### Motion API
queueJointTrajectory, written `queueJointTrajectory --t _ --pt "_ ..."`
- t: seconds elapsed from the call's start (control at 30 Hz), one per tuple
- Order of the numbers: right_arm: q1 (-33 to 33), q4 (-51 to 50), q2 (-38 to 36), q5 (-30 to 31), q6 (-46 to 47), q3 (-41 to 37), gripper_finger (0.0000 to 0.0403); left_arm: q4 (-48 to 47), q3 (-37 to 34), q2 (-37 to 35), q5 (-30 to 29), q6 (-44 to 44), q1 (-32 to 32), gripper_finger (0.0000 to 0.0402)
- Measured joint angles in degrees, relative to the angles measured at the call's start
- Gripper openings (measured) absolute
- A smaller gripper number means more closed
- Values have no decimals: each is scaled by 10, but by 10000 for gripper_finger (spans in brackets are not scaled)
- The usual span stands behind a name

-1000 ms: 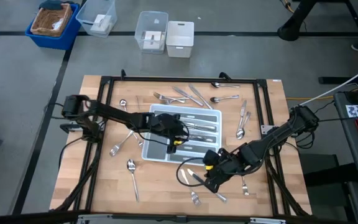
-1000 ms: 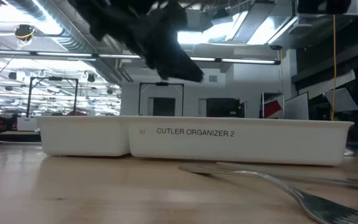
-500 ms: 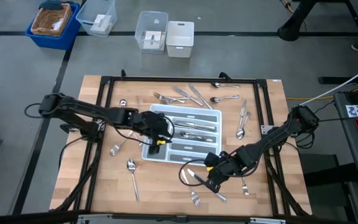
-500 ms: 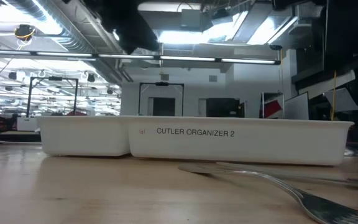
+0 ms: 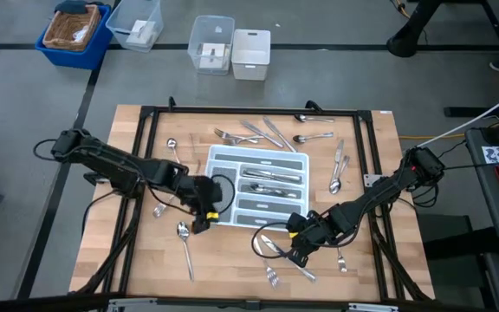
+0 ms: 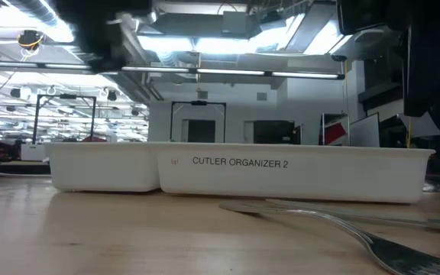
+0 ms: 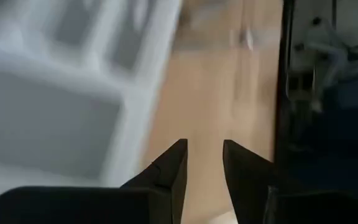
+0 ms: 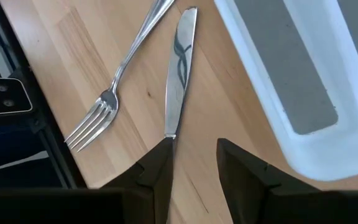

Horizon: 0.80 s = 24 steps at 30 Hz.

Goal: Sort silverware
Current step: Put the spoon into the organizer tray

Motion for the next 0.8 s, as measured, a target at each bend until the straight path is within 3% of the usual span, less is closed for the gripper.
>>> queueJointTrajectory --t 0.1,0.27,0.53,0.63,0.8 --pt "0 0 0 0 0 0 127 -67 0 0 39 -116 -34 92" --pt "0 -1 0 1 0 0 127 -129 -9 2 44 -370 -106 92" --pt "0 -3 0 1 0 0 127 -122 -58 17 -61 -726 -204 92" --pt "0 -3 0 1 0 0 127 -117 -68 27 -88 -807 -220 92" --pt "0 -3 0 1 0 0 127 -71 -86 50 -100 -841 -227 92"
